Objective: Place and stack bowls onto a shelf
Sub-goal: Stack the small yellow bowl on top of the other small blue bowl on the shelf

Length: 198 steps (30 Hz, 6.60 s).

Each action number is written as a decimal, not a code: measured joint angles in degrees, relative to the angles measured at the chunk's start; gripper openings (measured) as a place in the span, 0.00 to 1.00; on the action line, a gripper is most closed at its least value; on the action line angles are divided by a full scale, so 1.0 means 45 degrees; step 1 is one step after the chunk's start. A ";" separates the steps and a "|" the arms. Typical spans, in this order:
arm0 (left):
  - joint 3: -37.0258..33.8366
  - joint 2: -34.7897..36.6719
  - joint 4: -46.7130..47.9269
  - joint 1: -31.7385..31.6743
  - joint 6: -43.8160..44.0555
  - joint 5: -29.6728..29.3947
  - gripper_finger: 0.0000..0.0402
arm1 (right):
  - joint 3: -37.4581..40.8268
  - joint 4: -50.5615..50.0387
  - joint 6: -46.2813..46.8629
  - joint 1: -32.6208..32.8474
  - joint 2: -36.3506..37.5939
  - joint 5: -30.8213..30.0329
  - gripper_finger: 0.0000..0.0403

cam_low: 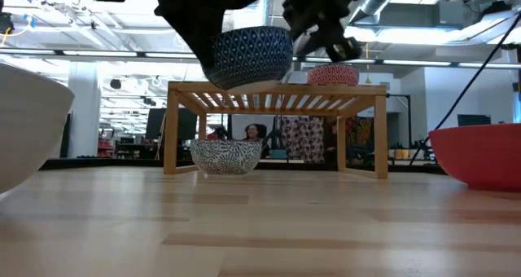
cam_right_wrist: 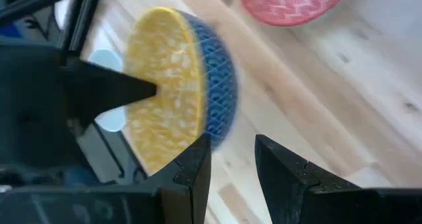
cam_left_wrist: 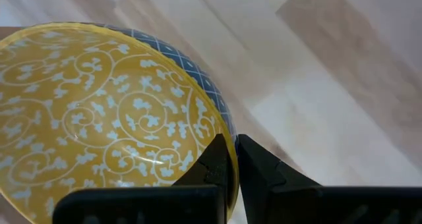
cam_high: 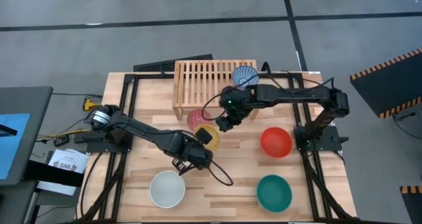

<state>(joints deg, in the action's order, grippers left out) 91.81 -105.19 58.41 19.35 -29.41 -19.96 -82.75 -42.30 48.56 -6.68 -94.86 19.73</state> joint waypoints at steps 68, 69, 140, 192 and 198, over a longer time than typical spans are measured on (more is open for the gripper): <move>0.3948 0.0264 -0.2810 -0.6445 -0.1642 0.2088 0.00 | 0.0352 -0.3280 -0.4119 0.0039 0.7472 -0.4457 0.35; 0.4369 -0.0102 -0.2836 -0.6603 -0.1750 0.2129 0.00 | 0.0352 -0.3227 -0.4105 0.0039 0.7564 -0.4481 0.34; 0.9476 -0.4551 -0.2294 -0.8073 -0.2695 0.3622 0.21 | 0.0347 -0.1877 -0.3564 0.0156 0.7482 -0.5139 0.34; 0.9532 -0.0636 -0.1612 -0.7480 0.3427 0.7112 0.00 | 0.4285 -0.1808 -0.4254 0.0408 1.0726 -0.6307 0.04; 0.9525 -0.0646 -0.2366 -0.6693 0.4181 0.5539 0.00 | 0.5829 -0.0402 -0.4140 0.0574 1.2851 -0.6271 0.07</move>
<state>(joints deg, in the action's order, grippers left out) 134.67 -108.09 47.76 -10.77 -10.60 4.96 -56.52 -44.11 29.93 -4.10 -37.03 -8.49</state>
